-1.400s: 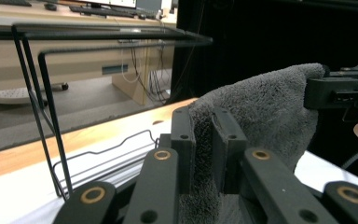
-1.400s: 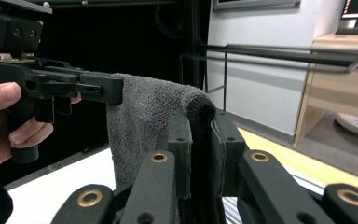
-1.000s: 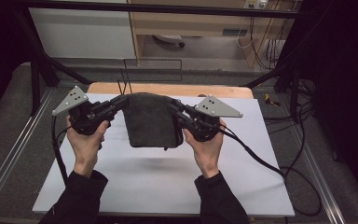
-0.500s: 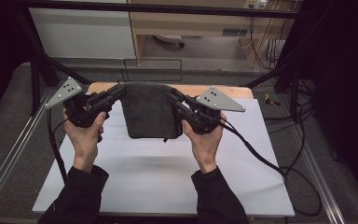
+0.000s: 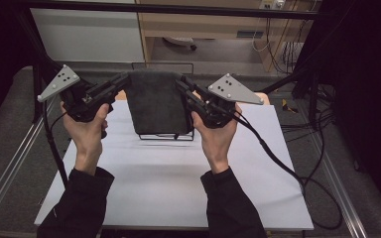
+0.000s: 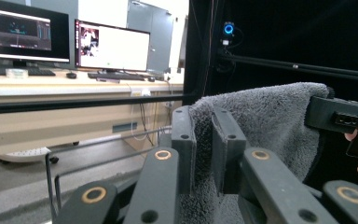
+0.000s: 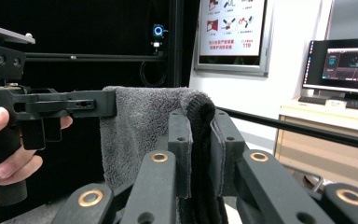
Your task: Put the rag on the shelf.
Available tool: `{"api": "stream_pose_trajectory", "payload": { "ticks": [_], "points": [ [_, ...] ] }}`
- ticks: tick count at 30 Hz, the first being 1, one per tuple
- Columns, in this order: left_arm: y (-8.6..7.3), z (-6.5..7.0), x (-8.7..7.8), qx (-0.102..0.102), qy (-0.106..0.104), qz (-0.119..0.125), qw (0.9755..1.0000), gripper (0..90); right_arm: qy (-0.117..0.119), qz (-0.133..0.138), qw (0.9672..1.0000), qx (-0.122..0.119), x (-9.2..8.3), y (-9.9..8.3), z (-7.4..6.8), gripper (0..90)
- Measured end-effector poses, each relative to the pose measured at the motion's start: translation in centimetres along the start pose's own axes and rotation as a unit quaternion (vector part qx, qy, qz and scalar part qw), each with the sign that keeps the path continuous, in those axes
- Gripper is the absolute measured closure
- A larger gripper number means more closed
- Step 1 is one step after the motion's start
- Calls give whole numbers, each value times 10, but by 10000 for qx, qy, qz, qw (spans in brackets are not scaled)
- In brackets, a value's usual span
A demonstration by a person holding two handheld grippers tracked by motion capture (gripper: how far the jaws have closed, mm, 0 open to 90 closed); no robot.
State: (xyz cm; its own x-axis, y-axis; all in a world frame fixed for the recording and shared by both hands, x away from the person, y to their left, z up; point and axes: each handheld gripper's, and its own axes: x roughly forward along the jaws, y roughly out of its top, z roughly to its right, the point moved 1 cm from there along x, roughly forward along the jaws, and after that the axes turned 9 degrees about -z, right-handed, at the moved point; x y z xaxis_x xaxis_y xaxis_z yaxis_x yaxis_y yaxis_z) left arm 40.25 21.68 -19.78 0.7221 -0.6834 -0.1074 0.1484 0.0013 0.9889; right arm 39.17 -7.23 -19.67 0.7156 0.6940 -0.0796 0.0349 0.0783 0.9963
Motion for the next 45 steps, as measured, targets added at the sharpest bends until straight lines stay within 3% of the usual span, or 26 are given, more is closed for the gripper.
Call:
{"api": "stream_pose_trajectory", "payload": {
  "ticks": [17, 27, 45],
  "points": [
    [38, -6, 8, 0, 82, 308, 9995, 807, -150, 219, 9996, -92, 11, 37, 8, 810],
    [57, -11, 15, 84, 170, 361, 9992, 808, -251, 256, 9992, -149, 21, 57, 15, 811],
    [91, -20, 25, 25, 200, 540, 9983, 808, -322, 414, 9985, -184, 34, 89, 29, 811]
  ]
}}
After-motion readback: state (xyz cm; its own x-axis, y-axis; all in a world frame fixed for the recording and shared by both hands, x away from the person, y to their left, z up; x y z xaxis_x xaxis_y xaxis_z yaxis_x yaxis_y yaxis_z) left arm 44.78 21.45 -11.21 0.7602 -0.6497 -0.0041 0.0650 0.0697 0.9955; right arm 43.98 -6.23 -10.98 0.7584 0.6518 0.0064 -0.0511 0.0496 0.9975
